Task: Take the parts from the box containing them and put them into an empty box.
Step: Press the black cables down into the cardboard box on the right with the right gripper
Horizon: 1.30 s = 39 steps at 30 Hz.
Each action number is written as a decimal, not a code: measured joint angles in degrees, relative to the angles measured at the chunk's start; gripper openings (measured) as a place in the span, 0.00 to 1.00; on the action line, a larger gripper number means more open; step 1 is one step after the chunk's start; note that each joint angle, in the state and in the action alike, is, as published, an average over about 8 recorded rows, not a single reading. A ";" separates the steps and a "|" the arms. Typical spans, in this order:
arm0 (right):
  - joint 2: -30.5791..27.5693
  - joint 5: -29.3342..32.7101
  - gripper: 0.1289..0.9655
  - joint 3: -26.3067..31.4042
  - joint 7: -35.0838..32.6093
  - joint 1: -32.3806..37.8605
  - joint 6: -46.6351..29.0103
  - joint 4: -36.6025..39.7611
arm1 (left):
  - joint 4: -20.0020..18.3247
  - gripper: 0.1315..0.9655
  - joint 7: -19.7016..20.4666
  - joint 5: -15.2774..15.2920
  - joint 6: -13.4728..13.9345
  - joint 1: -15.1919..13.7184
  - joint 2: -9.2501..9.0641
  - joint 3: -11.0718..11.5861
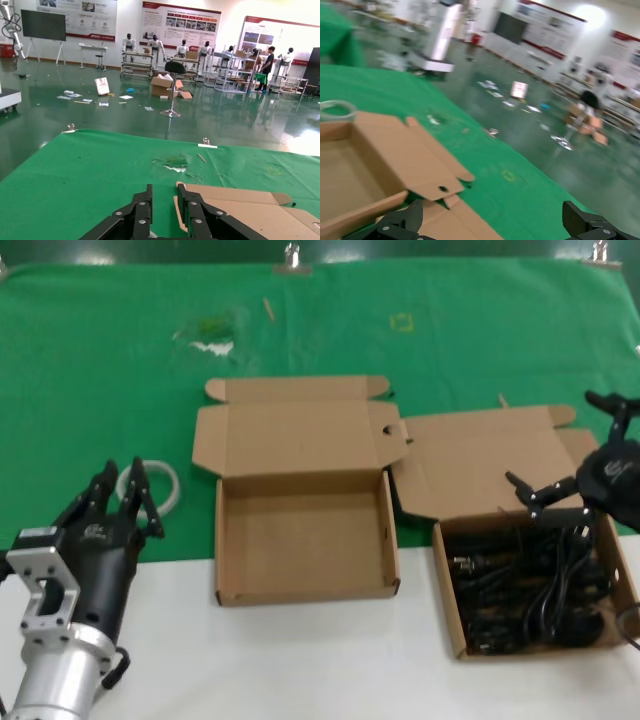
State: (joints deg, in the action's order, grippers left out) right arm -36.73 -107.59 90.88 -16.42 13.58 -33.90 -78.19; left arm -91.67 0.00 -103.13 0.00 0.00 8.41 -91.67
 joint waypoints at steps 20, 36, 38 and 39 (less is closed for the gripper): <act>-15.65 12.12 1.00 24.13 -21.98 30.89 -37.08 17.63 | 0.00 0.04 0.00 0.02 0.02 0.00 -0.08 0.02; -5.96 26.96 1.00 35.12 -33.97 51.32 -51.12 43.41 | 0.00 0.03 0.00 0.02 0.02 0.00 -0.09 0.02; -4.08 28.48 1.00 36.23 -37.65 53.75 -51.51 48.73 | 0.00 0.03 0.00 0.02 0.02 0.00 -0.09 0.02; -3.17 29.20 1.00 36.73 -39.68 54.88 -51.59 51.49 | 0.00 0.03 0.00 0.02 0.02 0.00 -0.09 0.02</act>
State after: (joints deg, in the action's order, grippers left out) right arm -39.90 -78.39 127.61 -56.10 68.46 -85.48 -26.70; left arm -91.67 0.00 -103.11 0.03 0.00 8.32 -91.65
